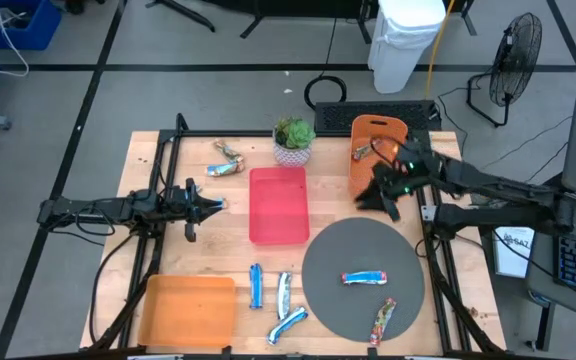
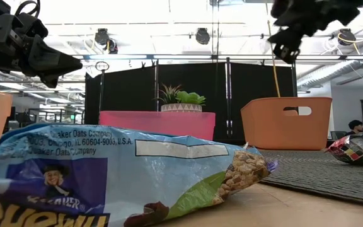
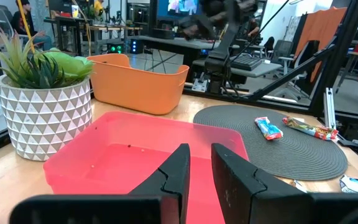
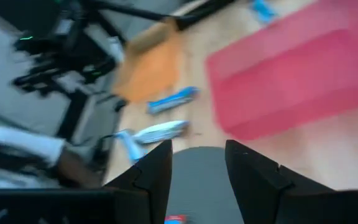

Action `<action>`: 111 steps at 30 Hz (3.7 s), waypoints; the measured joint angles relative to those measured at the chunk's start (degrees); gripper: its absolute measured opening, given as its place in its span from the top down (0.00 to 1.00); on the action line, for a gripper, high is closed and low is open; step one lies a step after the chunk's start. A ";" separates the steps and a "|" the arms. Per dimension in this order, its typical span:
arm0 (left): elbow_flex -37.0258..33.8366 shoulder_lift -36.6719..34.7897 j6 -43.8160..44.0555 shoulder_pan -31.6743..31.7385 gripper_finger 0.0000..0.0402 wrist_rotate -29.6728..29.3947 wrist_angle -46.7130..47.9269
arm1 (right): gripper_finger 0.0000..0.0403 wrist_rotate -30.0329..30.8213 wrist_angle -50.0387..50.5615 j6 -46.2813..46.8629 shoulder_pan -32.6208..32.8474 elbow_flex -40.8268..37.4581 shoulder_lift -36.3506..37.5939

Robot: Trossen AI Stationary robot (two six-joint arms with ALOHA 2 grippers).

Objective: Pick and place Granola Bars by type
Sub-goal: Put the green/red granola bar into the top right orange bin

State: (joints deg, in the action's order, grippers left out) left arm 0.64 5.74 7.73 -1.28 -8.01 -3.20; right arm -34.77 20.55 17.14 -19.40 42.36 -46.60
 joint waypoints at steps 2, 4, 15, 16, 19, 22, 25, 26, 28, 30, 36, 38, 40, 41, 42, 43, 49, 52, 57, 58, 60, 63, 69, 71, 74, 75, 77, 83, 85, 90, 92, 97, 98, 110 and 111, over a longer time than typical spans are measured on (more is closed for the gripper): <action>0.00 -0.01 0.01 0.00 0.82 0.00 0.00 | 0.65 0.10 -5.78 2.37 3.62 -4.76 2.99; 0.00 -0.02 0.00 0.02 0.82 0.00 0.00 | 0.65 0.10 -12.85 5.18 6.84 -9.86 5.73; 0.00 -0.02 0.00 0.01 0.82 0.00 0.00 | 0.65 0.38 -65.78 17.80 20.36 -34.05 9.65; 0.00 0.00 0.00 0.00 0.82 0.00 0.00 | 0.65 0.38 -69.11 17.80 21.14 -35.47 9.65; 0.00 -0.01 0.00 0.01 0.82 0.00 0.00 | 0.65 0.74 -76.42 17.58 23.01 -38.20 9.74; 0.00 0.00 0.02 0.00 0.82 0.00 0.00 | 0.65 1.90 -78.87 16.63 24.25 -38.68 10.48; 0.00 -0.02 0.00 0.02 0.82 0.02 0.00 | 0.65 1.59 -78.91 15.68 24.85 -38.72 12.33; 0.00 0.00 0.01 0.02 0.82 0.02 0.00 | 0.65 1.22 -78.70 15.45 24.84 -38.73 13.25; 0.00 0.00 0.00 0.02 0.82 0.02 0.00 | 0.65 -0.22 -78.05 15.14 24.76 -38.78 15.28; 0.00 -0.02 0.02 0.00 0.82 0.00 0.00 | 0.65 -2.01 -76.21 15.13 24.74 -38.79 17.85; 0.00 0.00 0.01 0.01 0.82 0.01 0.00 | 0.65 -5.73 -62.73 14.41 24.66 -38.85 26.37; 0.00 0.00 0.02 0.01 0.82 0.02 0.00 | 0.65 -5.04 -57.93 13.43 24.65 -38.87 28.95; 0.00 0.00 0.00 0.02 0.82 0.02 0.00 | 0.65 -4.04 -53.54 12.38 24.65 -38.87 31.25; 0.00 0.00 0.00 0.02 0.82 0.02 0.00 | 0.65 -3.24 -51.21 11.87 24.65 -38.87 32.33; 0.00 0.00 0.00 0.01 0.82 0.02 0.00 | 0.65 -1.80 -48.46 11.38 24.67 -38.88 33.31; 0.00 -0.02 0.02 0.00 0.82 0.02 0.00 | 0.65 0.14 -45.47 10.80 24.65 -38.89 34.19; 0.00 -0.02 0.00 0.02 0.82 0.02 0.00 | 0.65 25.02 -22.24 8.77 24.65 -38.94 36.66; 0.00 -0.02 0.00 0.02 0.82 0.02 0.00 | 0.65 33.78 -17.15 10.54 24.63 -38.94 36.12; 0.00 0.00 0.00 0.02 0.82 0.02 0.00 | 0.65 30.01 -21.63 12.19 24.72 -39.72 34.28; 0.00 -0.02 0.02 0.00 0.82 0.01 0.00 | 0.65 27.91 -22.83 12.16 24.75 -39.75 34.00; 0.00 -0.01 0.01 0.02 0.82 0.01 0.00 | 0.65 24.45 -23.95 12.14 24.76 -39.75 33.56; 0.00 -0.02 0.00 0.02 0.82 0.02 0.00 | 0.65 22.41 -26.76 12.28 24.78 -39.66 33.32; 0.00 -0.01 0.00 0.01 0.82 0.02 0.00 | 0.68 22.54 -36.39 12.96 28.61 -37.68 32.60; 0.00 -0.01 0.01 0.00 0.82 0.02 0.00 | 0.69 22.55 -40.80 12.56 31.71 -36.08 31.33; 0.00 0.00 0.00 0.02 0.82 0.04 0.00 | 0.71 24.15 -41.97 11.52 37.54 -33.12 28.43; 0.00 0.00 0.00 0.00 0.82 0.04 0.00 | 0.72 25.91 -40.68 11.19 39.55 -32.15 26.89; 0.00 0.00 0.00 0.01 0.82 0.04 0.00 | 0.73 30.44 -38.33 10.52 43.87 -29.95 23.01; 0.00 -0.02 0.00 0.00 0.82 0.02 0.00 | 0.75 41.77 -31.69 12.61 54.71 -20.03 6.71; 0.00 -0.01 0.01 0.00 0.82 0.02 0.00 | 0.76 42.52 -28.24 15.40 57.84 -15.54 0.58; 0.00 -0.01 0.00 0.02 0.82 0.02 -0.01 | 0.81 42.26 -18.35 27.47 64.79 -3.94 -13.92; 0.00 0.00 0.00 0.00 0.82 0.02 0.00 | 0.84 42.20 -15.93 33.62 67.07 -1.06 -18.37; 0.00 -0.01 0.01 0.01 0.82 0.02 0.00 | 0.93 42.19 -15.29 51.54 71.67 0.27 -26.57; 0.00 0.00 0.00 0.02 0.82 0.02 0.00 | 0.95 42.16 -15.19 54.92 72.59 0.27 -27.98; 0.00 -0.02 0.00 0.00 0.82 0.00 0.00 | 1.00 37.61 -15.52 70.87 76.72 0.27 -40.40; 0.00 0.00 0.00 0.02 0.82 0.00 0.00 | 1.00 37.48 -15.39 70.87 76.46 0.27 -40.96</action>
State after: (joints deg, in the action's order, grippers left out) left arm 0.64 5.73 7.73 -1.26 -8.01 -3.20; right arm 2.70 5.15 88.01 57.06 42.63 -87.56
